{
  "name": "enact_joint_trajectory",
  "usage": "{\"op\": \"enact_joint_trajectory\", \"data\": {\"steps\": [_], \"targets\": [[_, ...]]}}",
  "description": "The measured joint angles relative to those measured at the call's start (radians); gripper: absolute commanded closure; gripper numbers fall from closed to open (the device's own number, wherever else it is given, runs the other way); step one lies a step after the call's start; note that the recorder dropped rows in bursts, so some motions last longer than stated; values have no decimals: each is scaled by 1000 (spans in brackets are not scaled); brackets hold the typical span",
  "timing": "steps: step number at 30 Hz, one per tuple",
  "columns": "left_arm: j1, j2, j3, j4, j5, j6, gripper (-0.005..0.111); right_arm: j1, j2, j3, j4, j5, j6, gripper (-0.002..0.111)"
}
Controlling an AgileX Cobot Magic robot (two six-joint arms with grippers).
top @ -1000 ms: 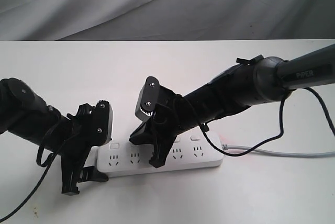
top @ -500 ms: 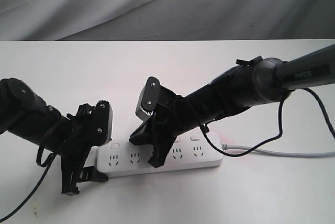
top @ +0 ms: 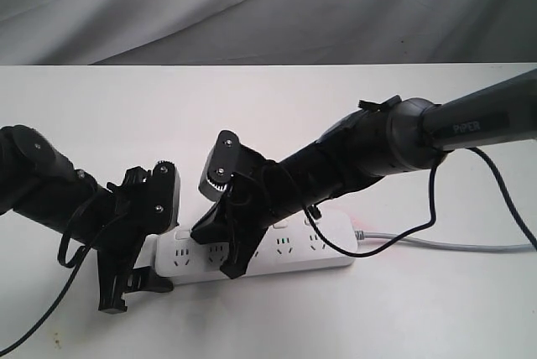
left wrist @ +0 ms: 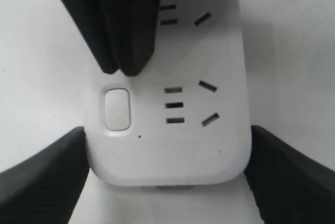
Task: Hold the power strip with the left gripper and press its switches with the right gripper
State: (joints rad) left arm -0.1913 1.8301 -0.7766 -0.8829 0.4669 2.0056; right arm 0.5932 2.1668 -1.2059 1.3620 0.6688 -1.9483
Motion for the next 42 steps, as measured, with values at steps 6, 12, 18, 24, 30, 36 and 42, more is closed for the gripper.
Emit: {"op": "enact_joint_trajectory", "data": {"steps": [6, 12, 18, 24, 30, 36, 42], "targets": [[0, 0, 0, 0, 0, 0, 52, 4, -2, -2, -5, -12, 17, 108], [0, 0, 0, 0, -2, 0, 52, 4, -21, 0, -7, -34, 23, 108], [0, 0, 0, 0, -2, 0, 52, -17, -31, 1, -9, -60, 21, 108], [0, 0, 0, 0, -2, 0, 52, -28, -35, 1, -8, -59, 14, 108], [0, 0, 0, 0, -2, 0, 52, -32, -35, 1, -8, -52, 12, 108], [0, 0, 0, 0, -2, 0, 52, -35, -39, 9, -37, -32, 35, 108], [0, 0, 0, 0, -2, 0, 52, -35, -23, 9, -23, -10, 37, 108]]}}
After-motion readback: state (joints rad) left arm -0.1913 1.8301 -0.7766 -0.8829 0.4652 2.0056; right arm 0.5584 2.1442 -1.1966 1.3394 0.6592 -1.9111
